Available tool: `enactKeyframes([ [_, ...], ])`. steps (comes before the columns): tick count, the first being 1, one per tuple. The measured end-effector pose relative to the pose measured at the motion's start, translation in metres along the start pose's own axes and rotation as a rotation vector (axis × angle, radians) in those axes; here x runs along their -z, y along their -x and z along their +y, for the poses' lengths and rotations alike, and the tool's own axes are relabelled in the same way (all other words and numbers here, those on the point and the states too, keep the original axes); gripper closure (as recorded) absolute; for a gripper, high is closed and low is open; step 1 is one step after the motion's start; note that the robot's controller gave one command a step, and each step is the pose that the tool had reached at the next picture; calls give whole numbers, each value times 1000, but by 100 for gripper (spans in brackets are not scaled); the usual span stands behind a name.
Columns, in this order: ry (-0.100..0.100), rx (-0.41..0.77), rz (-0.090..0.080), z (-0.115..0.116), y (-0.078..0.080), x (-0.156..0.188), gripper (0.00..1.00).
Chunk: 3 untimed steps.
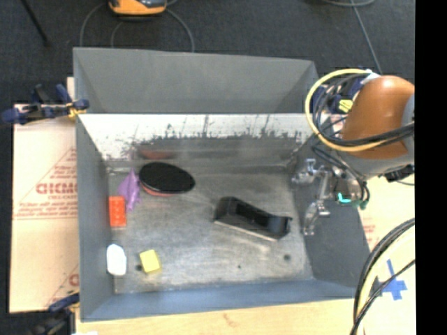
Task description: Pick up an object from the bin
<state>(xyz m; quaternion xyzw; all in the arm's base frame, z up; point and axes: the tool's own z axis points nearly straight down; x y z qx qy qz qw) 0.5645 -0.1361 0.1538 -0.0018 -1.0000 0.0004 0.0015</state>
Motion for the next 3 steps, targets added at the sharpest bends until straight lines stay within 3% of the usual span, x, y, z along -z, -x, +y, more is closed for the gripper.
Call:
enactKeyframes([
  [1,-1,3,-7,0,2,4,0],
  [2,-20,-69,25,36,8,-41,0],
  [3,-2,-75,-9,45,9,-49,0],
])
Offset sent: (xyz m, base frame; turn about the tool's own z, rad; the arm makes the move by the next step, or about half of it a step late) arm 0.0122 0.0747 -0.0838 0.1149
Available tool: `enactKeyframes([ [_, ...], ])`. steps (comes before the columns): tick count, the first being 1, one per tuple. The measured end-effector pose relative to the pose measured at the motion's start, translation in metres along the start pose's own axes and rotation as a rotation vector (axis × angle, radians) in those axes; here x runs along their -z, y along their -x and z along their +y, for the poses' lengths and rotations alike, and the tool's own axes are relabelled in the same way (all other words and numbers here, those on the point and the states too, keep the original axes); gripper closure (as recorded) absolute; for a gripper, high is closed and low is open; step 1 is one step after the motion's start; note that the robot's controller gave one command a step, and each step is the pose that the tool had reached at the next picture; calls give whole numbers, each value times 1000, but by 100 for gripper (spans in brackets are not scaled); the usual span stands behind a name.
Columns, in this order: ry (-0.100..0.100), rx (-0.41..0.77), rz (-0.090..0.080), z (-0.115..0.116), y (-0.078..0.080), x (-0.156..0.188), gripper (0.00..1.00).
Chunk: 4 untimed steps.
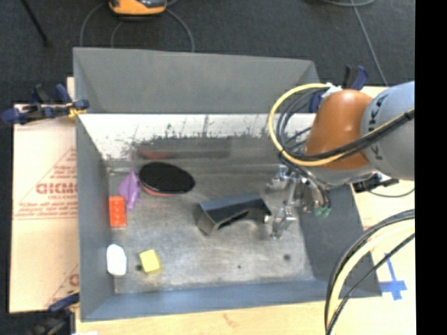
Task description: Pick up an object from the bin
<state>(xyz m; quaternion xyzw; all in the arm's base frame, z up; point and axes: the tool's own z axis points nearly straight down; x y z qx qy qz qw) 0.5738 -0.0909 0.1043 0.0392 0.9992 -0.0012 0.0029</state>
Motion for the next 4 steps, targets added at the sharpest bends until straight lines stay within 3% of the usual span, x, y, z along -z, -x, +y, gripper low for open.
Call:
enactKeyframes([
  [1,3,-4,1,43,-3,20,0],
  [2,4,-104,-16,50,-6,-26,0],
  [3,1,-102,-5,48,-9,-25,100],
  [4,1,-101,-5,48,-9,-25,100],
])
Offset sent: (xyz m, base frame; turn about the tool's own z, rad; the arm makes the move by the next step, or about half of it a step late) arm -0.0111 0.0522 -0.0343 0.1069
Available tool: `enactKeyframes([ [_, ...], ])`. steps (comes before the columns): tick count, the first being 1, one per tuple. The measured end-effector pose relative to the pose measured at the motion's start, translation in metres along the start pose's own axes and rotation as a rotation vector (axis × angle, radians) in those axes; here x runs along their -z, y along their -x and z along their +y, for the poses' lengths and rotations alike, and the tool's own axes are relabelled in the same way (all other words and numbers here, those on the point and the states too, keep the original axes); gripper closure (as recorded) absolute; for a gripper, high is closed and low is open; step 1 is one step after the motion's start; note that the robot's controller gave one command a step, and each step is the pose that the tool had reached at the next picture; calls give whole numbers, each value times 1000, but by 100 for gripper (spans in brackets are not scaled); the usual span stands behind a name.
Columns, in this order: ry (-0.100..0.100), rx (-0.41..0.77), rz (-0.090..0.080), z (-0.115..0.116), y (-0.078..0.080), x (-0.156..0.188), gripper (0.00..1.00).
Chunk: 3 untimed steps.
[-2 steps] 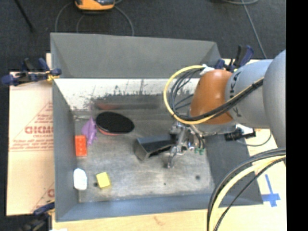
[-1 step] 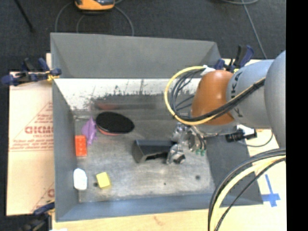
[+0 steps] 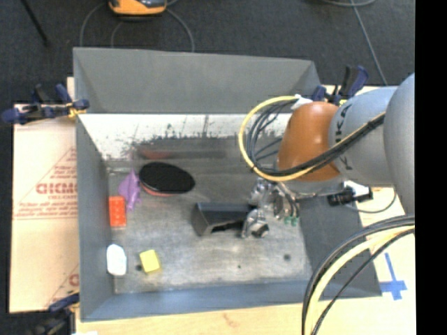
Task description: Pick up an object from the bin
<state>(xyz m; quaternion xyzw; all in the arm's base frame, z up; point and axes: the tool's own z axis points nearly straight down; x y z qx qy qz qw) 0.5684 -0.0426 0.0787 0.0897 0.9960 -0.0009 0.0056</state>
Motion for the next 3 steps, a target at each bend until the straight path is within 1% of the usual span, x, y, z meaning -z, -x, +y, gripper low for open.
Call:
enactKeyframes([
  [1,0,1,0,0,0,1,100],
  [3,-1,2,14,-1,-2,14,100],
])
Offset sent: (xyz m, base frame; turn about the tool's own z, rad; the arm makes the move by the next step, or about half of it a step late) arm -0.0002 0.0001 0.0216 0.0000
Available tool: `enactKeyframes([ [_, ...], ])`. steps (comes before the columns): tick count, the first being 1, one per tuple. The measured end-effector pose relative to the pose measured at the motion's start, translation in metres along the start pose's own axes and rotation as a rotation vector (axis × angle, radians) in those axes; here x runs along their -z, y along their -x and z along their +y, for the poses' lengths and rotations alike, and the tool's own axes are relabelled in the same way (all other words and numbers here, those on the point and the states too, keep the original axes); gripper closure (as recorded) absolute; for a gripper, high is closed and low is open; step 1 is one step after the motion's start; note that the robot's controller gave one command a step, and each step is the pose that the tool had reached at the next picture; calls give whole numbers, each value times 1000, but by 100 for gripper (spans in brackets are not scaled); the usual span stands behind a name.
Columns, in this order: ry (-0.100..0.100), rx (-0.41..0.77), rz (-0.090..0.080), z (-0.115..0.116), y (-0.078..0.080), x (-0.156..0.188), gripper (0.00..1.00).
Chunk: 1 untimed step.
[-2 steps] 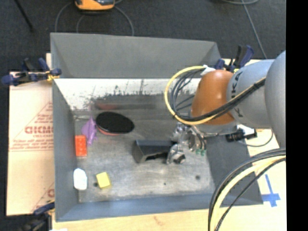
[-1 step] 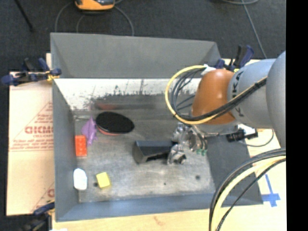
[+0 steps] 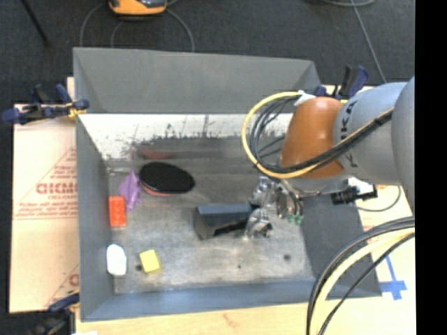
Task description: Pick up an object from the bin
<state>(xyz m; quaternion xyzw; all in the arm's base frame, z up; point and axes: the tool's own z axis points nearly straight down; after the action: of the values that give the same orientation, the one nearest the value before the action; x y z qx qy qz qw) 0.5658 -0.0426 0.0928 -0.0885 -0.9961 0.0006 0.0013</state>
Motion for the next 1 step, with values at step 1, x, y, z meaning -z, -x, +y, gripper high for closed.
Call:
enactKeyframes([
  [1,1,1,-2,0,1,15,100],
])
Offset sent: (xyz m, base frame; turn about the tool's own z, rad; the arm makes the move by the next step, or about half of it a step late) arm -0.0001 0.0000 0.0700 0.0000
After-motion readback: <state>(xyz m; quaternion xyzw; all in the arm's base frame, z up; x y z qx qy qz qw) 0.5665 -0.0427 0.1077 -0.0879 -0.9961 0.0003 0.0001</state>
